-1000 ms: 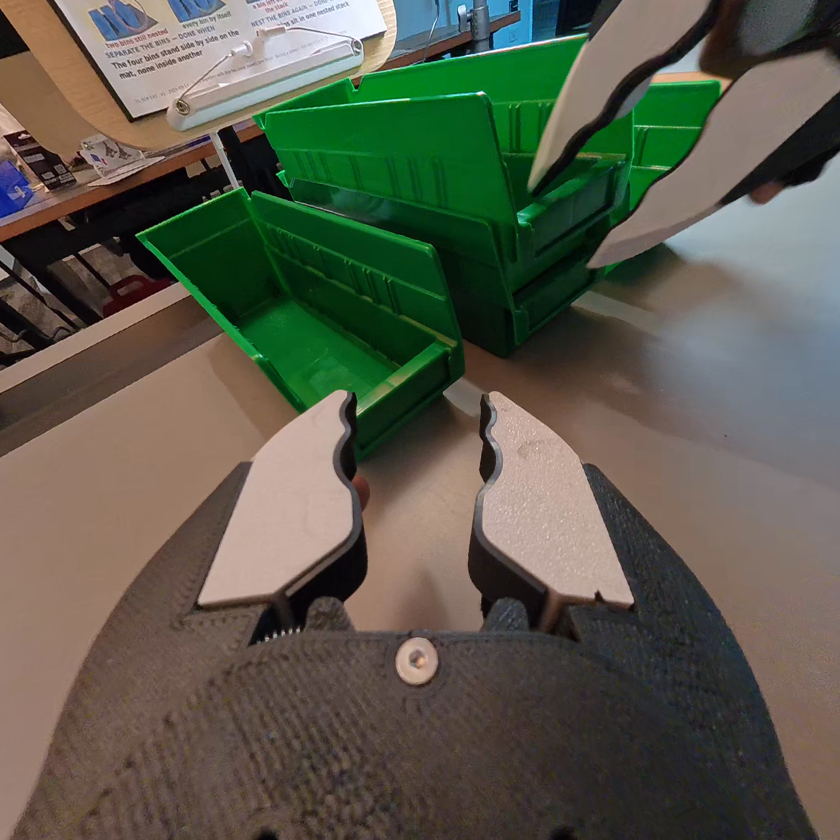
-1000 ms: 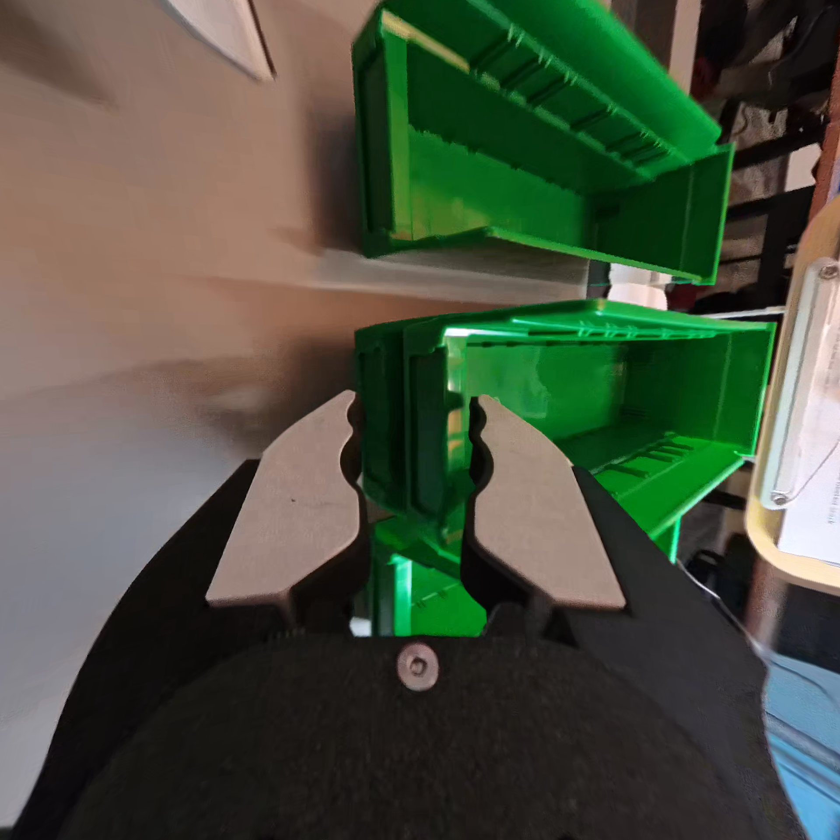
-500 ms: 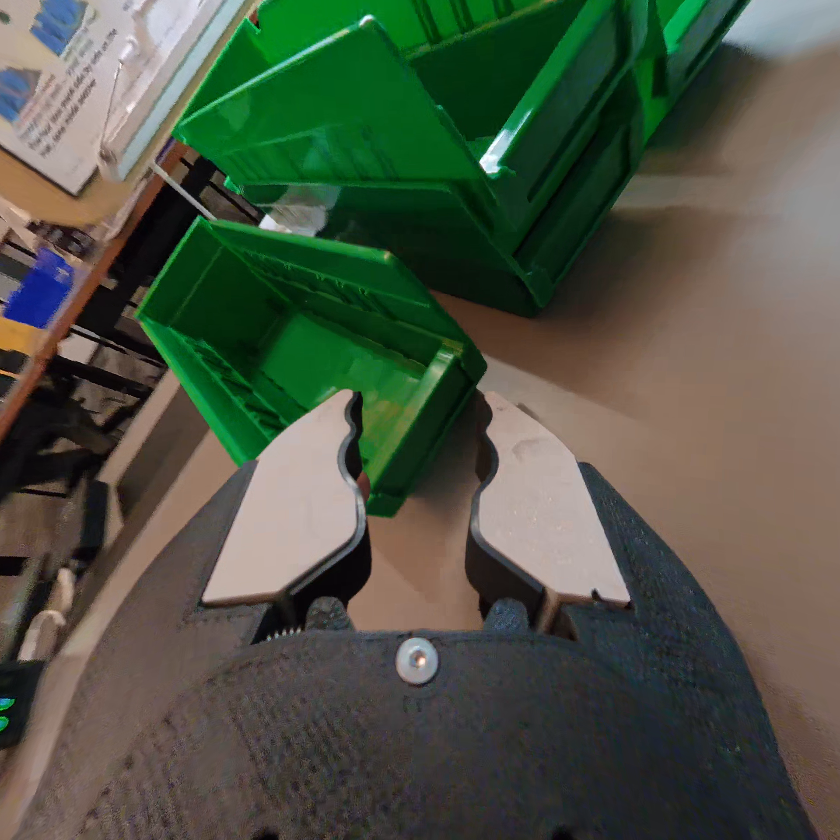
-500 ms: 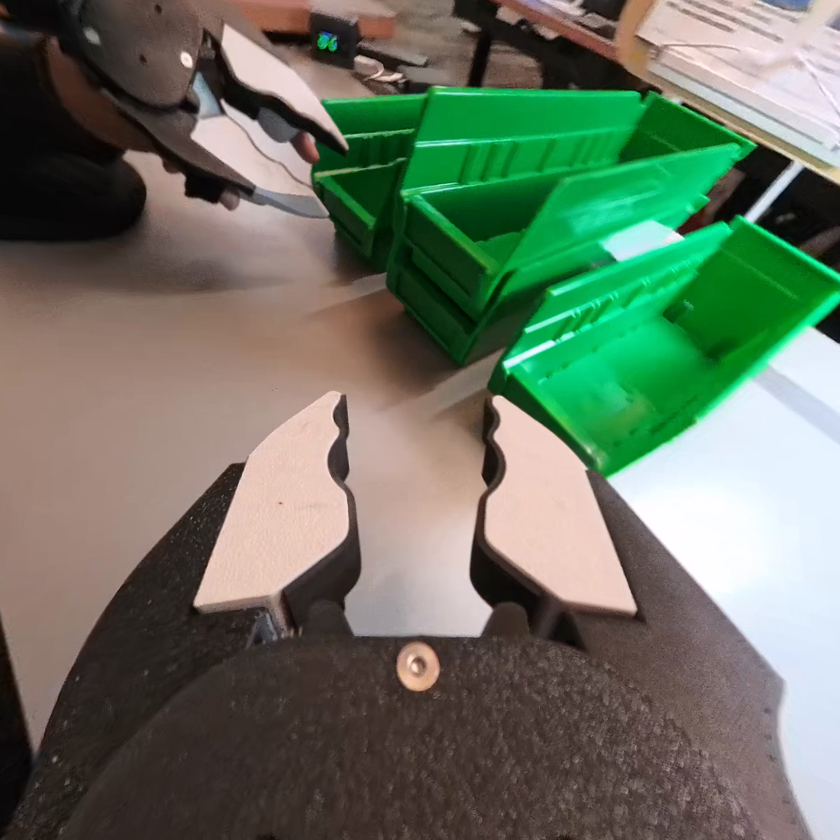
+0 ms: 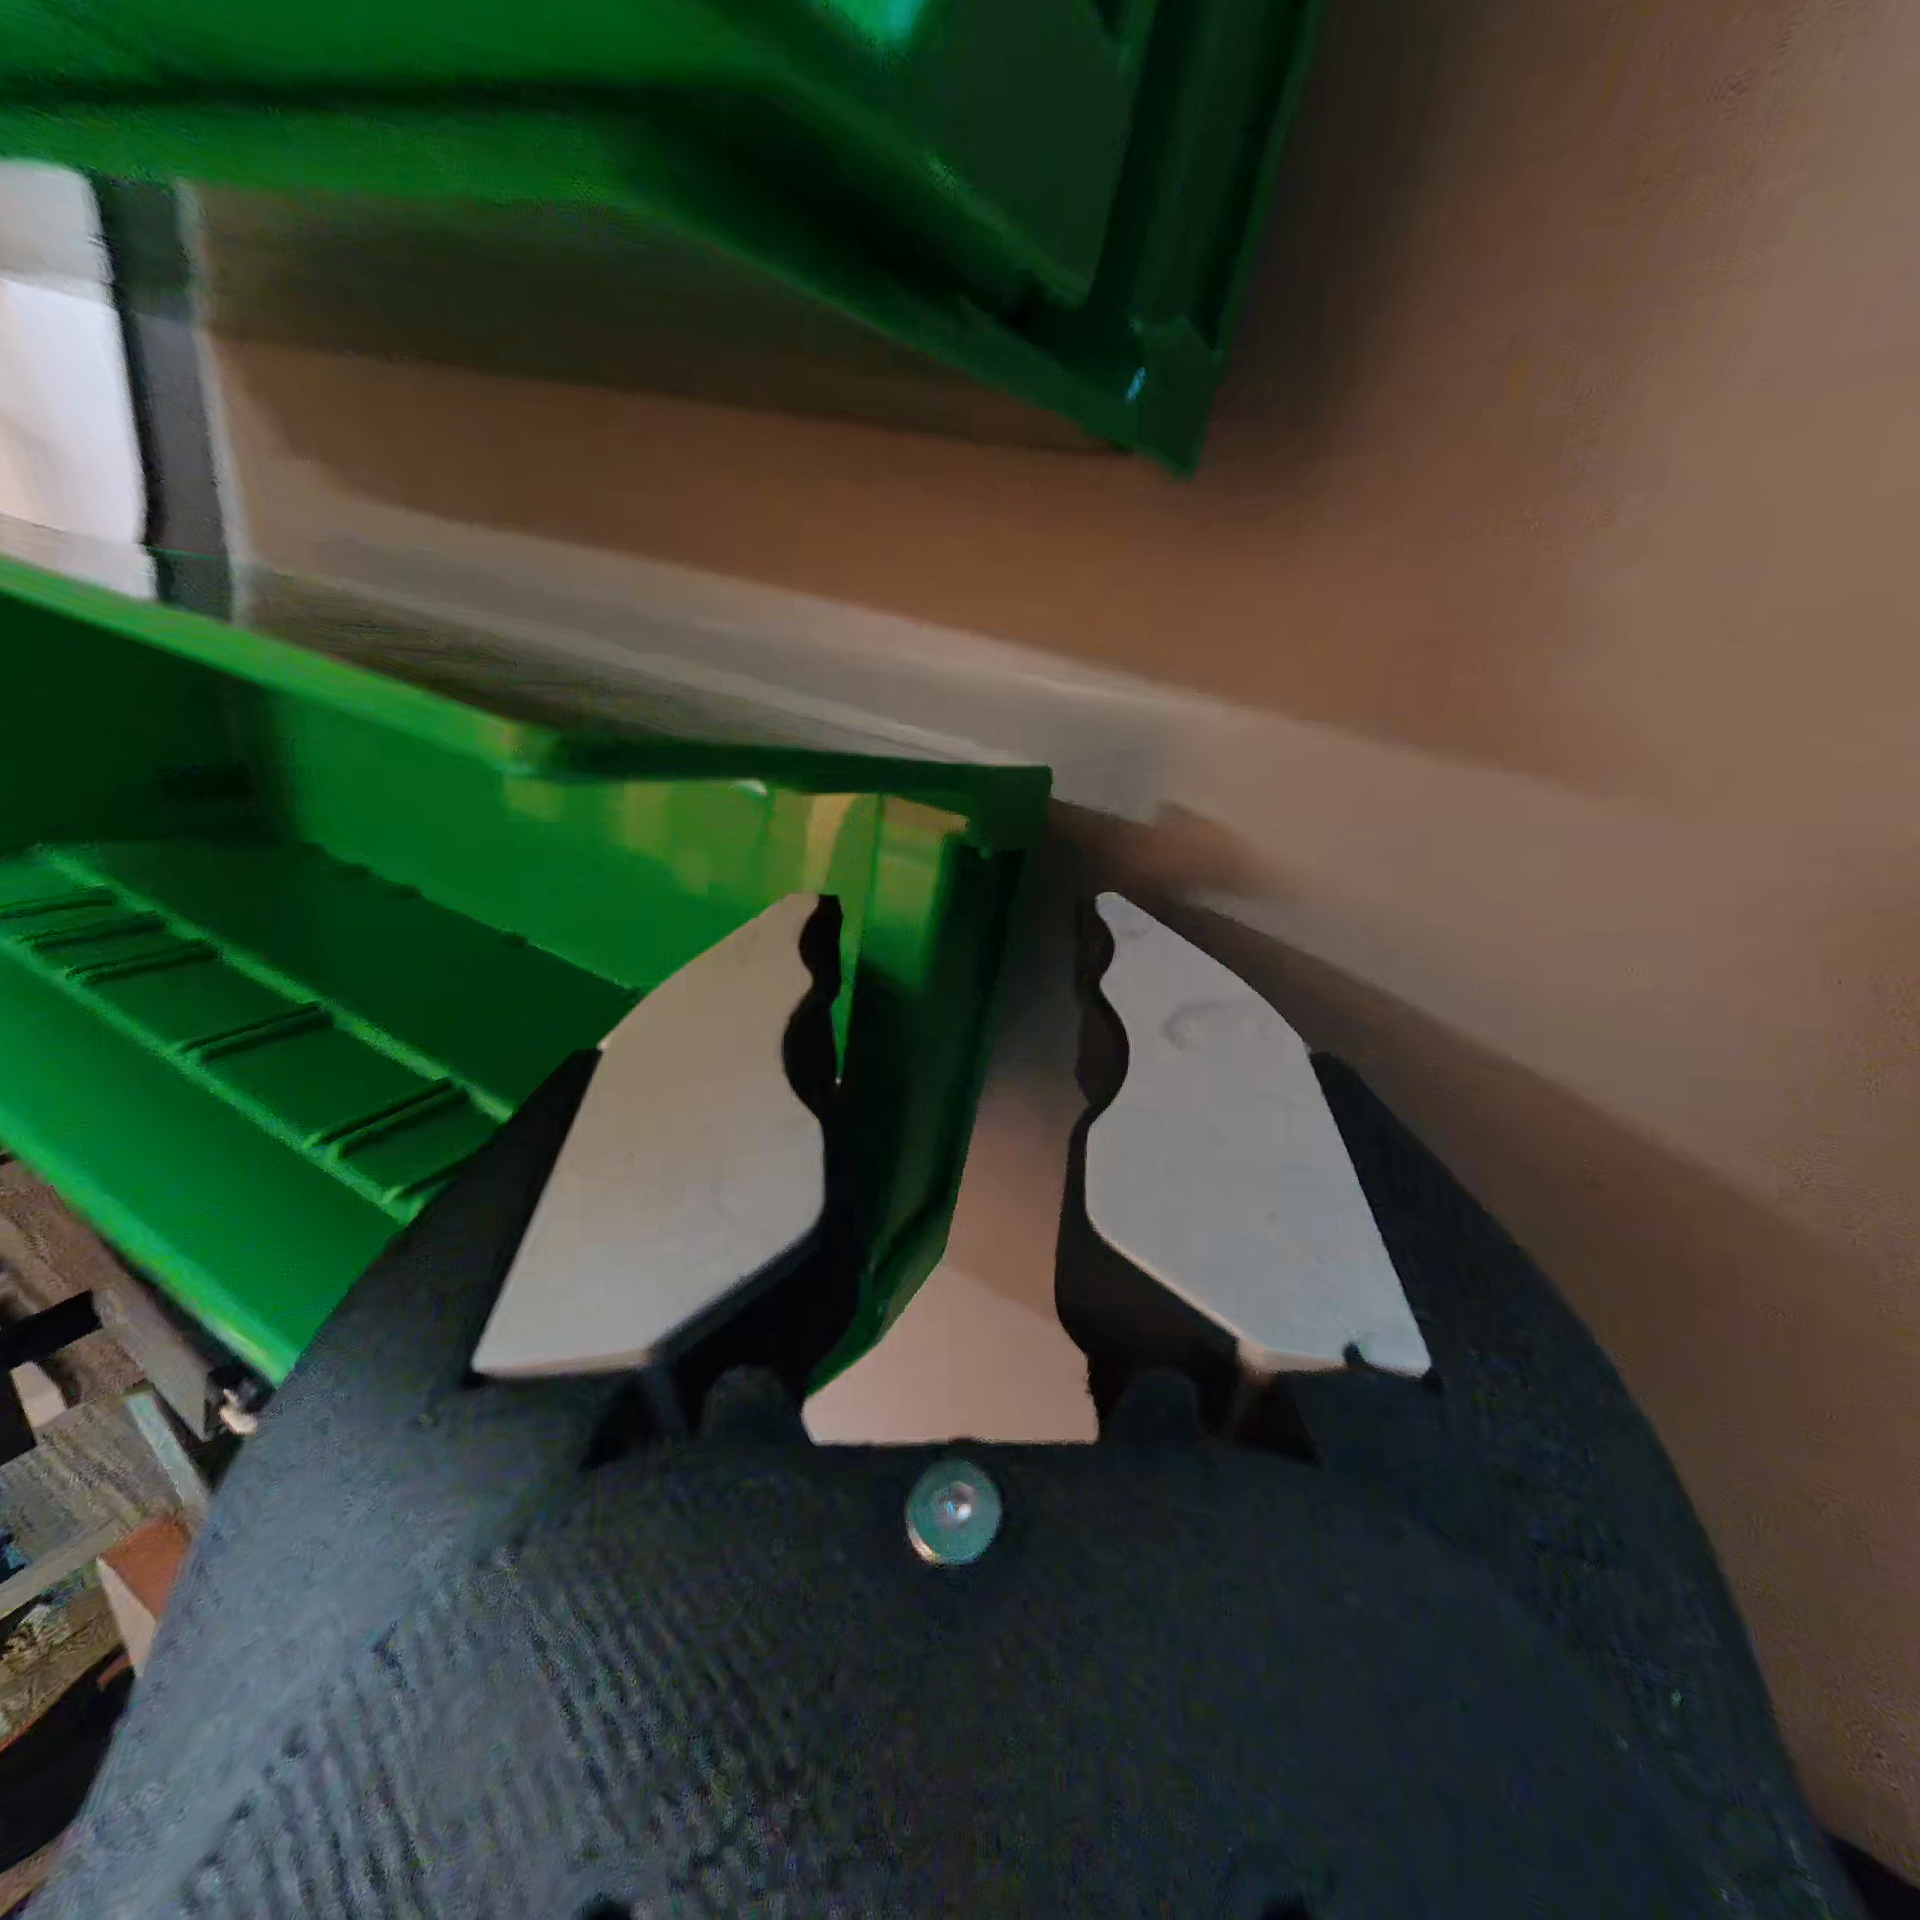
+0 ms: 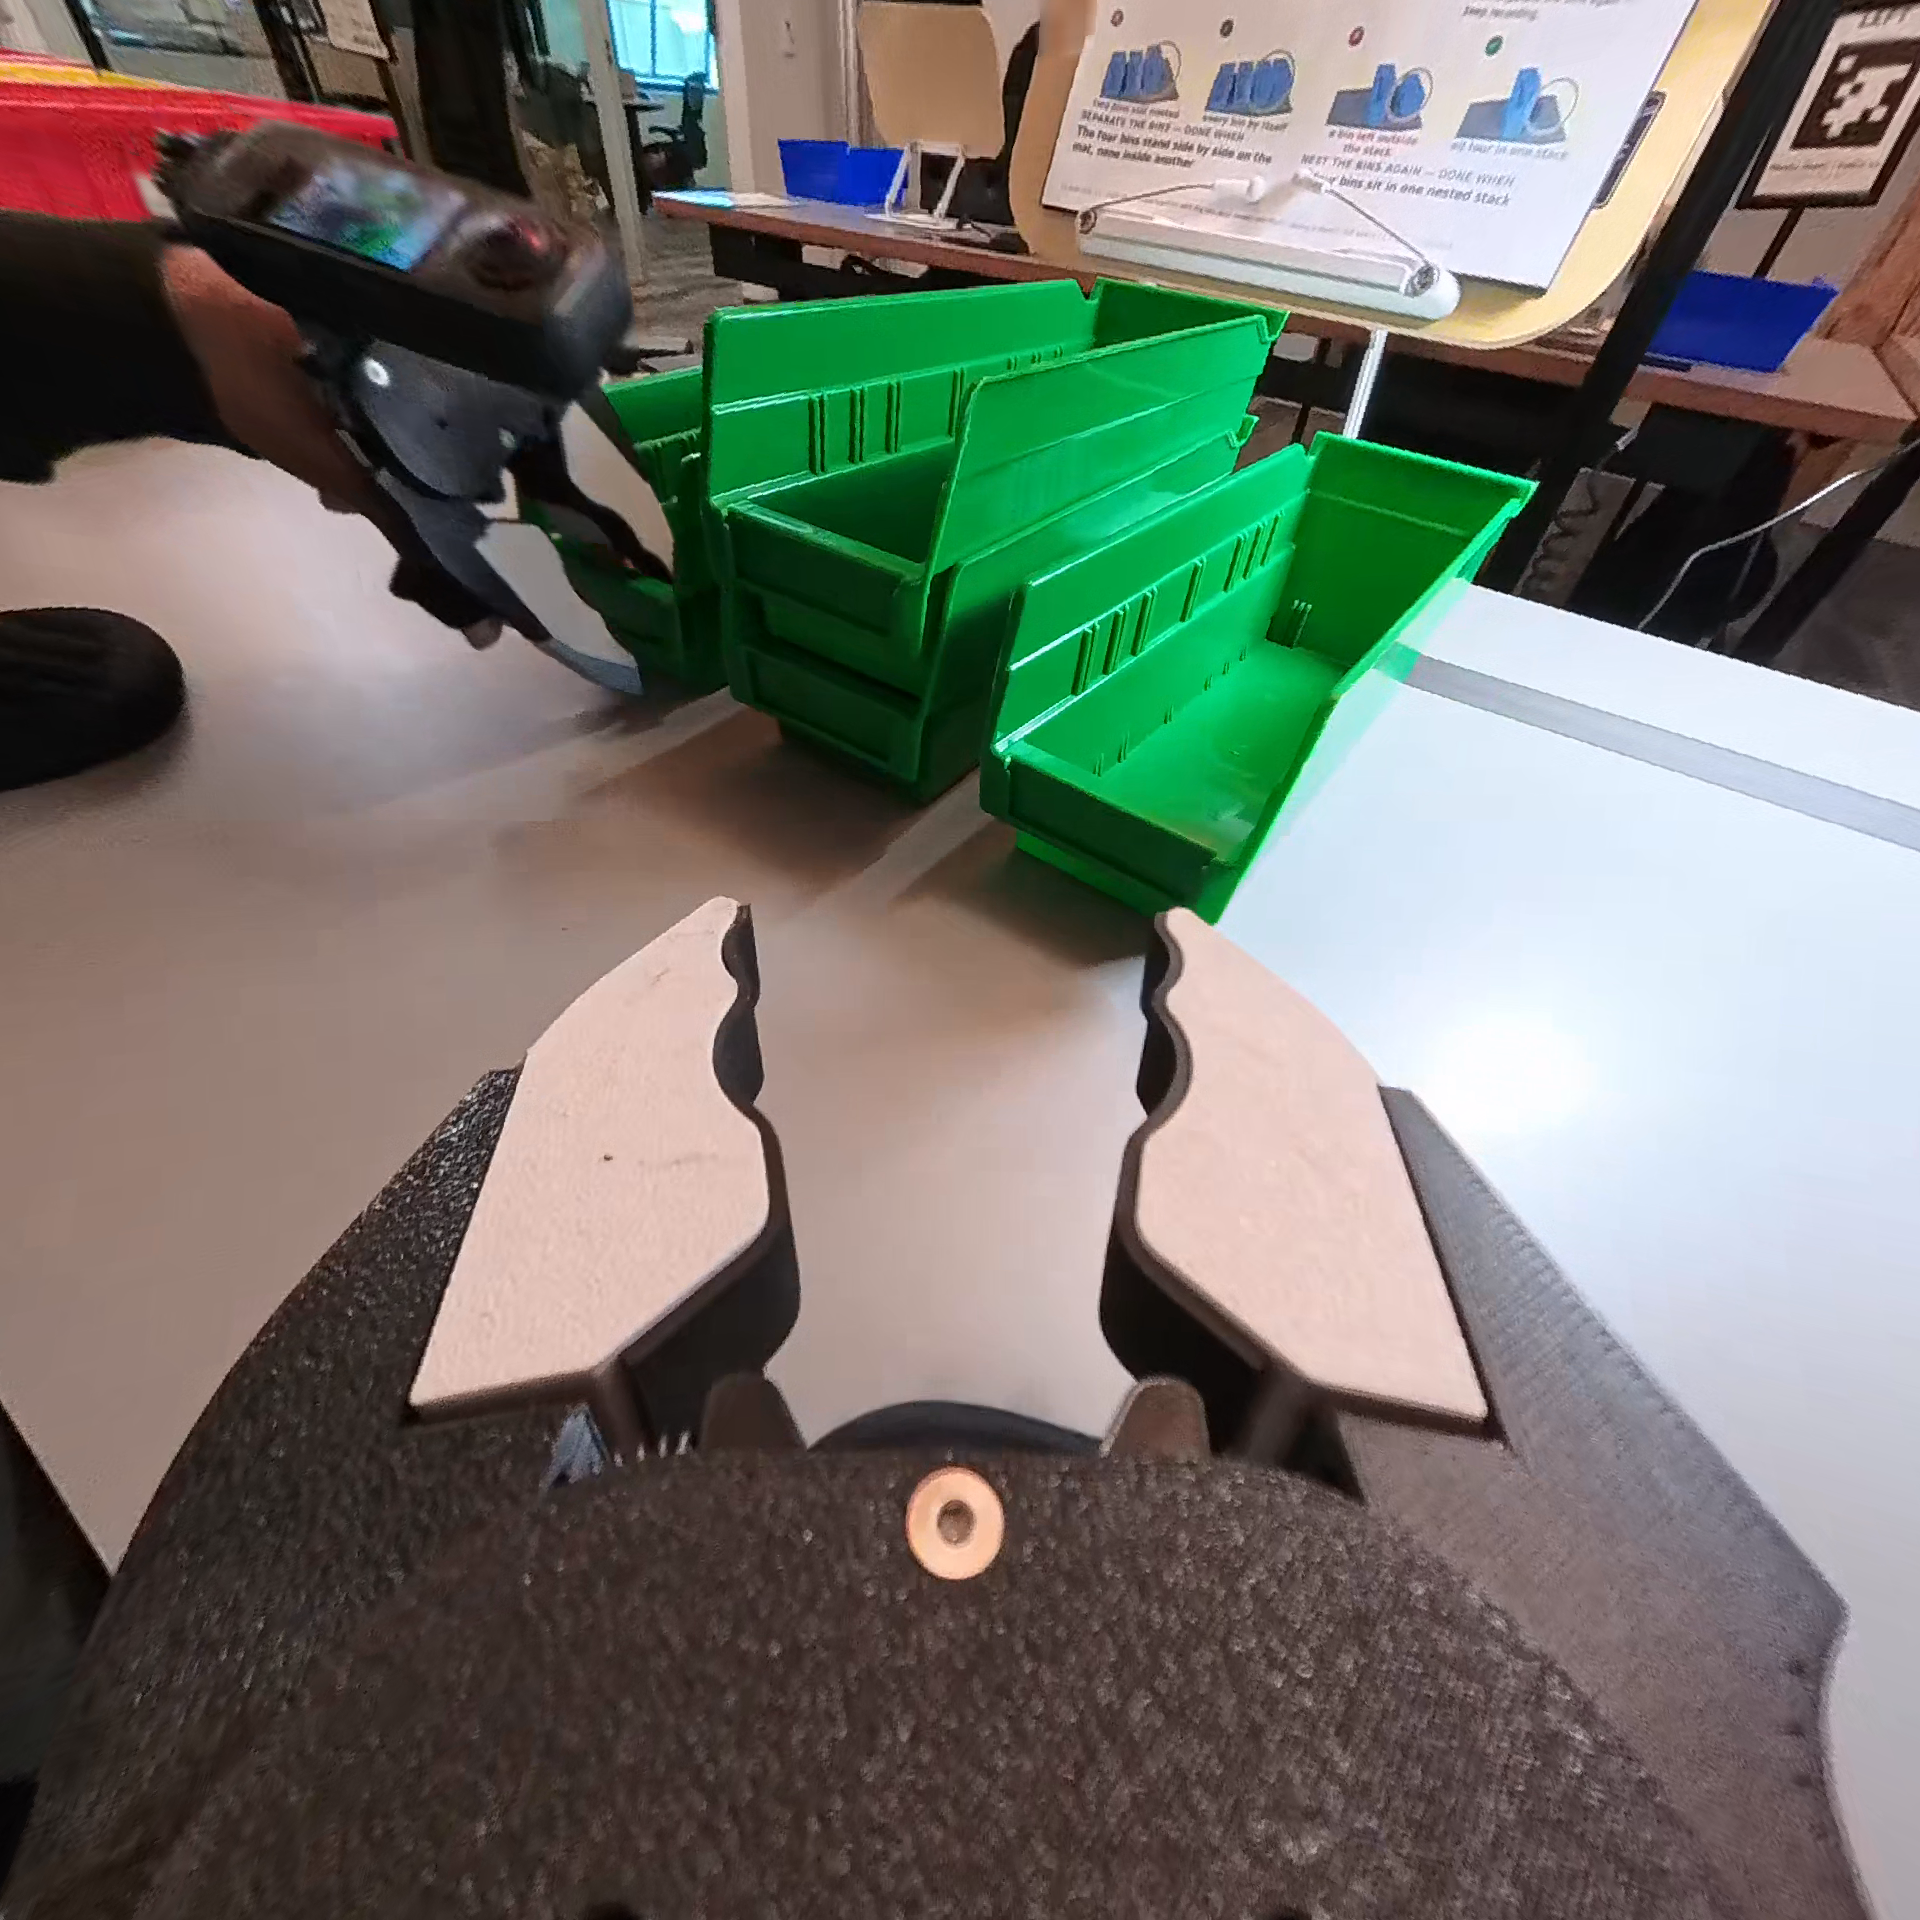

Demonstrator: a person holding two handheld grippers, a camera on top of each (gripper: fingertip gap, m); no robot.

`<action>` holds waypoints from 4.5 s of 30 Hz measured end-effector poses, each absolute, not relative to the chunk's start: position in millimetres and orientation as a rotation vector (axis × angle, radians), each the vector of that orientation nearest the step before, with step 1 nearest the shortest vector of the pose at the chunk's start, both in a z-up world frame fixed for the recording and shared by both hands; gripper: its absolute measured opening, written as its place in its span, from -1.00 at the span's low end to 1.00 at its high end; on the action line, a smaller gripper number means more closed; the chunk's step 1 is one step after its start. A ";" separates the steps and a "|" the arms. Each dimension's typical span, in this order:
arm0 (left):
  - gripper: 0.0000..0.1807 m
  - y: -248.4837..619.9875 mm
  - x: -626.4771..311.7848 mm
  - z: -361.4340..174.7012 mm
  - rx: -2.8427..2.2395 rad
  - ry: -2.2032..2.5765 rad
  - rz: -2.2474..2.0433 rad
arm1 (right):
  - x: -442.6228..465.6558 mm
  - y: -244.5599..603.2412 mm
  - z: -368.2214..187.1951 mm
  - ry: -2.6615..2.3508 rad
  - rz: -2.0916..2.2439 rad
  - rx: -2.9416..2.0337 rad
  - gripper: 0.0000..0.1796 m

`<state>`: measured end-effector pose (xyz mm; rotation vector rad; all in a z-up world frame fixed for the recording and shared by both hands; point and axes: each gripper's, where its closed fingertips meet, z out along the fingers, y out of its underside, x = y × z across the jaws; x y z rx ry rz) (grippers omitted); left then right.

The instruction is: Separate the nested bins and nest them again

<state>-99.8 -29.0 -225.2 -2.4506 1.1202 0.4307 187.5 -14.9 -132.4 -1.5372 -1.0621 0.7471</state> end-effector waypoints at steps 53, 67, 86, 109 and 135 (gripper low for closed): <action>-0.65 37.2 17.0 -119.0 -2.082 1.394 0.597 | 193.4 -20.0 -122.6 -1.033 0.775 -1.427 -0.31; -0.43 -28.4 34.5 -56.2 -1.832 0.860 -0.058 | 175.4 -19.1 -149.1 -1.354 0.579 -1.425 -0.36; -0.47 -110.3 -94.0 -151.5 -1.854 0.157 -0.373 | 92.0 100.9 -224.9 -2.115 -0.300 -1.157 -0.66; -0.44 -114.5 -75.5 -144.8 -1.808 0.268 -0.132 | 44.8 26.8 19.0 -1.977 -0.206 -0.951 -0.69; -0.43 -116.6 -70.8 -149.1 -1.812 0.289 -0.116 | 18.1 -11.4 -22.4 -1.937 0.126 -0.978 -0.47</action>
